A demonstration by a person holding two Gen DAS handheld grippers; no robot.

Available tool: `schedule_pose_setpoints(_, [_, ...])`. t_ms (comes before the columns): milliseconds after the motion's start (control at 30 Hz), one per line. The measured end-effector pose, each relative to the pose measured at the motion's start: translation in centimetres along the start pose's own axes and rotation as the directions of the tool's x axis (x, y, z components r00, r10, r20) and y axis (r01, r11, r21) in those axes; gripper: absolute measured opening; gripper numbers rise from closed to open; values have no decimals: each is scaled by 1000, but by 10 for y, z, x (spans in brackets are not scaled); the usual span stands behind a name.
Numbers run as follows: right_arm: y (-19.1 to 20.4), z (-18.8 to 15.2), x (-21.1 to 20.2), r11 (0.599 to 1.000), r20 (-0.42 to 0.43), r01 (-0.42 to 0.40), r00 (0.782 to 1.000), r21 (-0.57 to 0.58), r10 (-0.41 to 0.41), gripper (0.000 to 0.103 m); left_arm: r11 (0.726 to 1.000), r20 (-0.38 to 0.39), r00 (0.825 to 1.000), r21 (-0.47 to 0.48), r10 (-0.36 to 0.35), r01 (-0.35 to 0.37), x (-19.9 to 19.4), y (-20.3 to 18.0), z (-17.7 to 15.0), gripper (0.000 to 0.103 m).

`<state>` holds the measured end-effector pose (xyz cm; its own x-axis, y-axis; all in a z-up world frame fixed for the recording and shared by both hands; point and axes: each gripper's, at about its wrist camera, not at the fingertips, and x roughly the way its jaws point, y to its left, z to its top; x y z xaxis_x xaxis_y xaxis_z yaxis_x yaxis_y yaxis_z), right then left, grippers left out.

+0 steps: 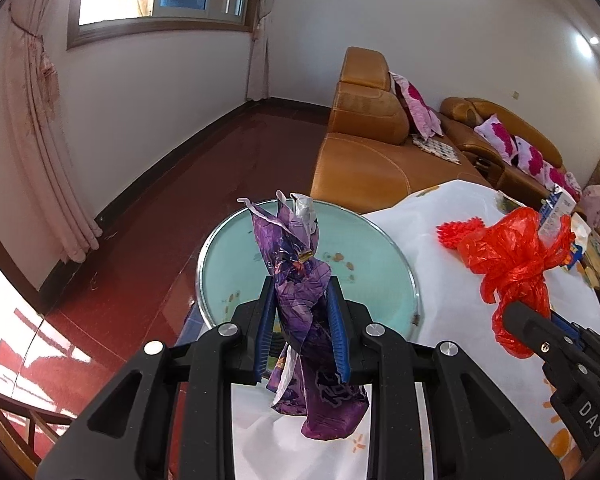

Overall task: Collect trash
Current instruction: 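Carry the purple wrapper and red bag over the blue bin with both grippers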

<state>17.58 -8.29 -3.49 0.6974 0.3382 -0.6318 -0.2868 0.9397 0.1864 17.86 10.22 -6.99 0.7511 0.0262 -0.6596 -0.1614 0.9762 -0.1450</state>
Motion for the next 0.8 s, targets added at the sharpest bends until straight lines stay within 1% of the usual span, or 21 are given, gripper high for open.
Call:
schedule_pose_setpoints(333, [19,8,30,999,-30,-16,999,-29,15,16,999,-33,999,-14,30,-30,23,13,7,25])
schedule_pose_setpoints(533, [22,12,57,999,-75,-25,997,-22,23,16,999,-54,998,-19,43,-44,38,18,13,25])
schedule_pose_setpoints(800, [24,16,87,999,-129,-32,991,-25,29,16,999,-86,995,-7,50,-51,59,13,13,25])
